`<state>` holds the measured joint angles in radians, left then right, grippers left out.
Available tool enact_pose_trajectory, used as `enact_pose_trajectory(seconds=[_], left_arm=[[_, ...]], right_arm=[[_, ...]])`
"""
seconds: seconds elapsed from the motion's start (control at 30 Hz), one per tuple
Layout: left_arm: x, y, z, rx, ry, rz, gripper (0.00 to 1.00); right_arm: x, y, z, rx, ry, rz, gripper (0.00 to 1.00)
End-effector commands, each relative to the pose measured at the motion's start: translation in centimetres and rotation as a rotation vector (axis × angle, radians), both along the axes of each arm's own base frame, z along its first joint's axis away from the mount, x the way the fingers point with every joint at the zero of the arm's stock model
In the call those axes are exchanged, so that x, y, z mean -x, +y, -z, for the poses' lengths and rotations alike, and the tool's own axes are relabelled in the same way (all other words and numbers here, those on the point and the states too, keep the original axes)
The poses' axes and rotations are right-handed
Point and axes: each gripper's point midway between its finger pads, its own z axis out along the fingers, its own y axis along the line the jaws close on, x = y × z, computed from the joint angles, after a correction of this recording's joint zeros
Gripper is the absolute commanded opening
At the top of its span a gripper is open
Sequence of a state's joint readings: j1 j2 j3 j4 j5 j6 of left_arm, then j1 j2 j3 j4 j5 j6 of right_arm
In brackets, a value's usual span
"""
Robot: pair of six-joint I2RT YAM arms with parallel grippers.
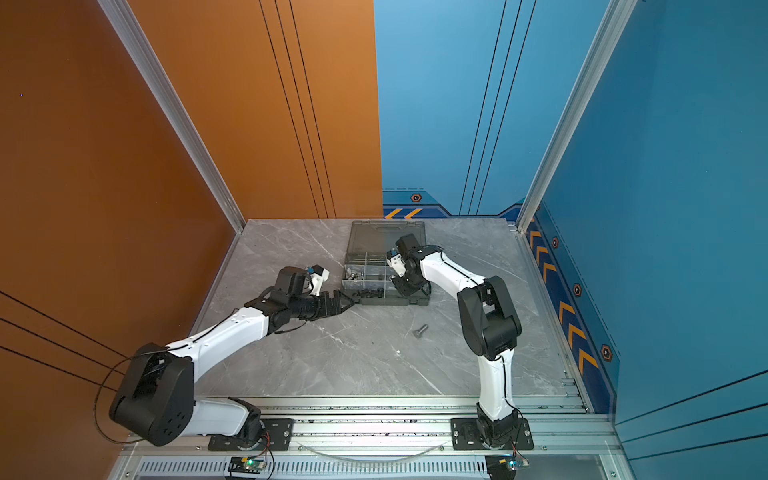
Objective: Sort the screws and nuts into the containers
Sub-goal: 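Open the right gripper to drop the silver bolt into the compartment, then move the open right gripper down to the last silver bolt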
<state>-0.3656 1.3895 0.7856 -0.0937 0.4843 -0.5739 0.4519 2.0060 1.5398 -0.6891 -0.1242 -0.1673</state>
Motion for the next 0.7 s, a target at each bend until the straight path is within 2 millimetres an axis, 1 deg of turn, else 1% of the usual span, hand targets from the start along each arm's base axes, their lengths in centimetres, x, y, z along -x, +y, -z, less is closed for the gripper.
enact_pose_trajectory(seconds=[0.0, 0.1, 0.23, 0.3, 0.37, 0.47, 0.6, 0.67], left_arm=[[0.1, 0.0, 0.1, 0.018, 0.012, 0.005, 0.98], [0.2, 0.0, 0.0, 0.019, 0.01, 0.005, 0.98], [0.3, 0.1, 0.0, 0.017, 0.008, 0.002, 0.98], [0.3, 0.1, 0.0, 0.015, 0.009, 0.002, 0.98], [0.4, 0.2, 0.0, 0.015, 0.008, 0.001, 0.98], [0.4, 0.2, 0.0, 0.014, 0.006, -0.003, 0.98], [0.5, 0.3, -0.2, 0.014, 0.002, -0.005, 0.98], [0.5, 0.4, -0.3, 0.009, 0.001, -0.009, 0.98]], right_arm=[[-0.9, -0.1, -0.5, 0.031, -0.032, 0.019, 0.13], [-1.0, -0.2, -0.5, 0.049, -0.041, 0.023, 0.29], [-1.1, -0.4, -1.2, 0.065, -0.072, 0.035, 0.43], [-1.0, -0.4, -1.8, 0.066, -0.092, 0.039, 0.48], [-0.7, -0.5, -2.6, 0.062, -0.113, 0.048, 0.51], [0.2, -0.5, -3.9, 0.055, -0.143, 0.063, 0.53], [2.3, -0.8, -5.5, 0.069, -0.18, 0.111, 0.58], [3.2, -1.4, -6.1, 0.089, -0.201, 0.168, 0.61]])
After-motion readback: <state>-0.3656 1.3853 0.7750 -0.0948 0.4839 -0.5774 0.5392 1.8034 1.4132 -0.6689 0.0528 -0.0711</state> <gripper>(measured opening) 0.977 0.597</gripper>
